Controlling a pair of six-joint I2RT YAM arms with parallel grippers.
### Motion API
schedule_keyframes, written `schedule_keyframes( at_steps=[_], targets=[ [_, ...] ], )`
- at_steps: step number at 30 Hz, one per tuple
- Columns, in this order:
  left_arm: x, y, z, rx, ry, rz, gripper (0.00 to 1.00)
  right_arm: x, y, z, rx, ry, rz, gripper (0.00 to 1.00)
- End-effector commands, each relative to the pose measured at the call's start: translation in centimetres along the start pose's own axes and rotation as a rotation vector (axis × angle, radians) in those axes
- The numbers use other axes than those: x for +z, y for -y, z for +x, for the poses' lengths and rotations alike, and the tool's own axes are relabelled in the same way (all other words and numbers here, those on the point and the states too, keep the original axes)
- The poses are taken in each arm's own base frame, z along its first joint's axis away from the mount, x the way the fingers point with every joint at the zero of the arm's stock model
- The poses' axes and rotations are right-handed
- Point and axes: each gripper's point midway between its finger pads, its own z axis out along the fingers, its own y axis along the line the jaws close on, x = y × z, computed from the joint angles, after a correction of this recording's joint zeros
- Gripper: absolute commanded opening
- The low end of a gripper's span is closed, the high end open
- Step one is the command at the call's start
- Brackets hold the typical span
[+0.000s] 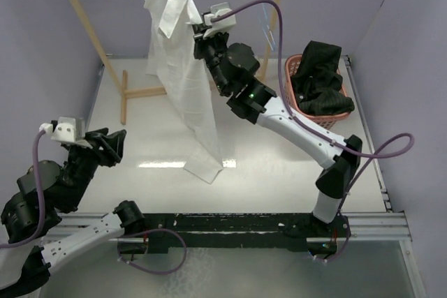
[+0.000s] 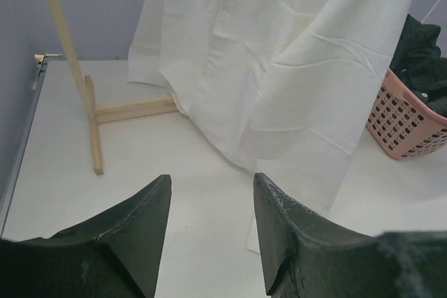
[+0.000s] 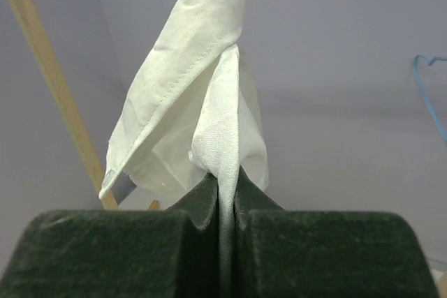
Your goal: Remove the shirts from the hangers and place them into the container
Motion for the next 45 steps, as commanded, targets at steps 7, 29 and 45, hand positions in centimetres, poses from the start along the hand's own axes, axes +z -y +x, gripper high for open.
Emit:
schedule_keyframes(
  at_steps=[7, 29, 45],
  targets=[
    [3.1, 5.0, -4.6, 0.116, 0.095, 0.122, 0.65, -6.9, 2.9, -8.4, 0.130, 0.086, -0.086, 0.00],
    [13.5, 17.8, -2.3, 0.398, 0.194, 0.387, 0.66, -28.6, 7.6, -5.9, 0.361, -0.088, -0.368, 0.00],
    [15.3, 18.4, -5.0, 0.463, 0.315, 0.346, 0.67, -29.6, 7.1, -4.8, 0.352, -0.142, -0.411, 0.00]
  ],
)
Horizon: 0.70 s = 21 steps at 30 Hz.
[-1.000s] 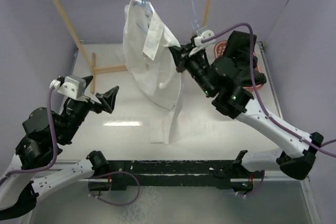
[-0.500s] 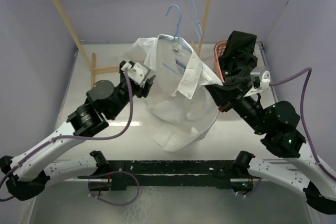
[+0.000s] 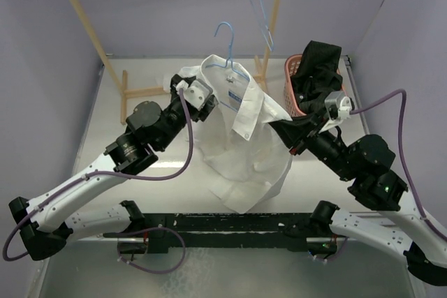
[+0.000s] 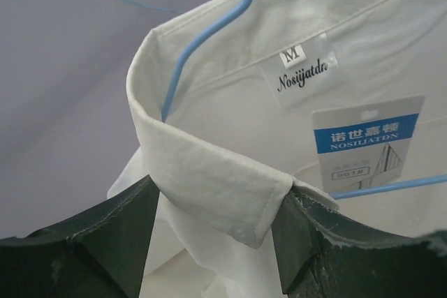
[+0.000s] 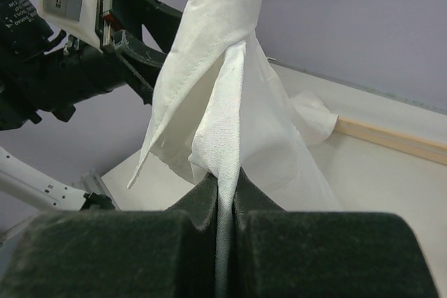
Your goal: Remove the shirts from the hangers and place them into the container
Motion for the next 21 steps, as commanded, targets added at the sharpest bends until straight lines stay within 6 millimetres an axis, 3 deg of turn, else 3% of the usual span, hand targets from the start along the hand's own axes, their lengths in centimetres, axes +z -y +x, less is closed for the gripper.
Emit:
schedule_keyframes(
  at_steps=[1, 9, 21],
  targets=[
    [-0.9, -3.2, -4.6, 0.022, 0.133, -0.085, 0.66, -0.1, -1.4, -2.1, 0.027, 0.070, -0.066, 0.00],
    [-1.4, -4.9, -6.5, 0.018, 0.158, -0.085, 0.54, -0.5, -2.4, -2.5, 0.045, 0.078, -0.115, 0.00],
    [0.7, -2.5, -5.1, -0.060, 0.114, 0.086, 0.54, -1.4, -4.1, -3.9, 0.072, 0.106, -0.201, 0.00]
  ],
)
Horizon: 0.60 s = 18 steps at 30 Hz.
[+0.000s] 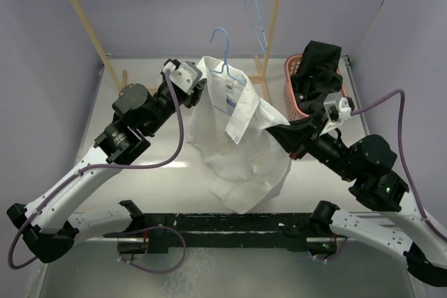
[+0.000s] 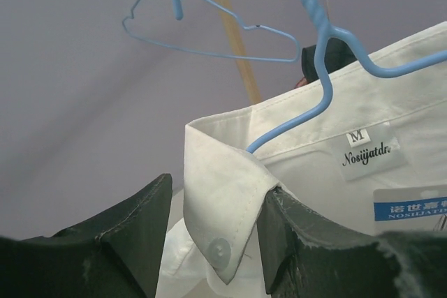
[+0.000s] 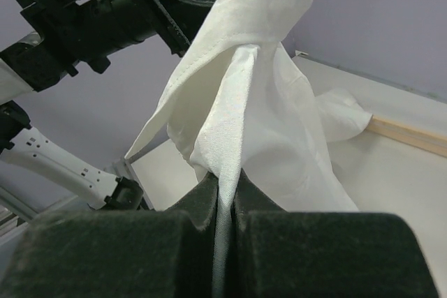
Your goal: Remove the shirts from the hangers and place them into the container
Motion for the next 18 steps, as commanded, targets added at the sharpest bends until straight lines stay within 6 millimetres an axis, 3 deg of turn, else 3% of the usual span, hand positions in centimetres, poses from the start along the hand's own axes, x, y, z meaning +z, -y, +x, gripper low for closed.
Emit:
schedule_keyframes(
  at_steps=[1, 9, 18],
  targets=[
    [0.0, 1.3, -1.3, -0.064, 0.045, 0.091, 0.53, -0.9, -2.4, -4.3, 0.020, 0.135, -0.100, 0.00],
    [-1.5, 2.6, 0.3, -0.099, 0.044, 0.135, 0.49, -1.0, -2.6, -4.3, 0.021, 0.135, -0.114, 0.00],
    [0.2, 3.0, 1.5, -0.098, 0.046, 0.145, 0.48, -1.5, -3.4, -4.8, 0.034, 0.145, -0.151, 0.00]
  ],
)
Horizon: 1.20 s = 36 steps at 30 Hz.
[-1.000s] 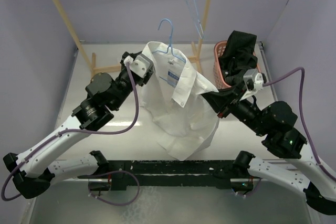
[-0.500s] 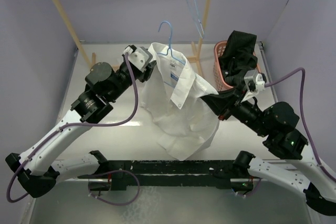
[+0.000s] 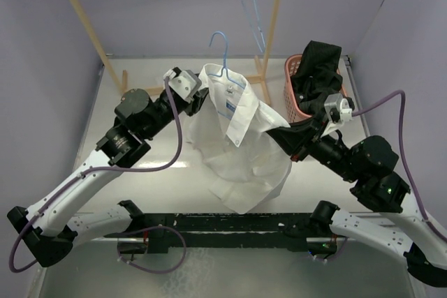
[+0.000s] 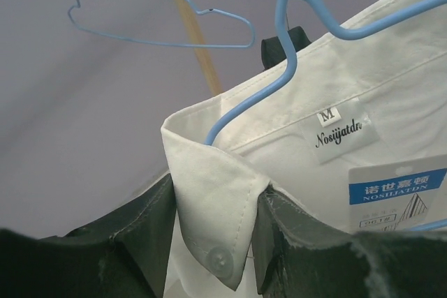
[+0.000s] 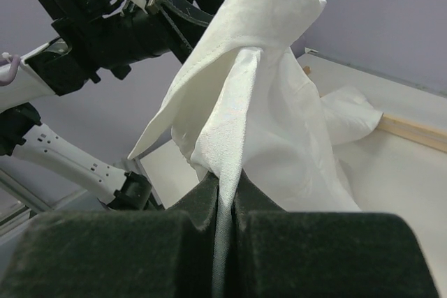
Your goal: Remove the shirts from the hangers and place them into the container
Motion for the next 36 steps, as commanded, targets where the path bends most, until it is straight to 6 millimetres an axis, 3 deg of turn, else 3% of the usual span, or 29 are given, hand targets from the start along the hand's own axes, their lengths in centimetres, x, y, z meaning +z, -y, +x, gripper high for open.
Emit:
schedule_keyframes(
  at_steps=[1, 9, 13, 16, 17, 22, 30, 34, 36],
  targets=[
    [1.1, 0.0, -0.7, -0.022, 0.061, 0.013, 0.49, -1.1, -3.1, -4.8, 0.019, 0.150, -0.128, 0.00],
    [2.1, -0.9, -0.4, -0.041, 0.097, 0.010, 0.52, -1.2, -3.5, -4.7, 0.026, 0.139, -0.149, 0.00],
    [2.2, -1.2, -0.5, -0.033, 0.126, 0.006, 0.34, -1.1, -3.6, -4.6, 0.026, 0.132, -0.157, 0.00],
    [2.2, -1.3, -0.6, -0.027, 0.143, 0.009, 0.02, -0.9, -3.5, -4.4, 0.025, 0.125, -0.151, 0.00],
    [2.1, -1.4, -0.6, -0.023, 0.146, 0.011, 0.00, -0.8, -3.4, -4.3, 0.024, 0.124, -0.146, 0.00],
    [1.2, -1.4, -1.1, 0.013, 0.171, 0.013, 0.00, -0.6, -2.8, -3.9, 0.016, 0.110, -0.120, 0.00],
    [-1.4, -3.0, -1.6, 0.111, 0.215, -0.089, 0.00, 0.6, -2.2, -2.0, 0.009, 0.007, -0.090, 0.01],
    [-2.4, -3.9, -1.2, 0.183, 0.216, -0.146, 0.00, 0.9, -1.7, -0.7, -0.004, -0.118, -0.047, 0.36],
    [-2.5, -4.0, -1.0, 0.228, 0.195, -0.147, 0.00, 0.7, -1.1, -0.3, -0.013, -0.179, -0.009, 0.47]
  ],
)
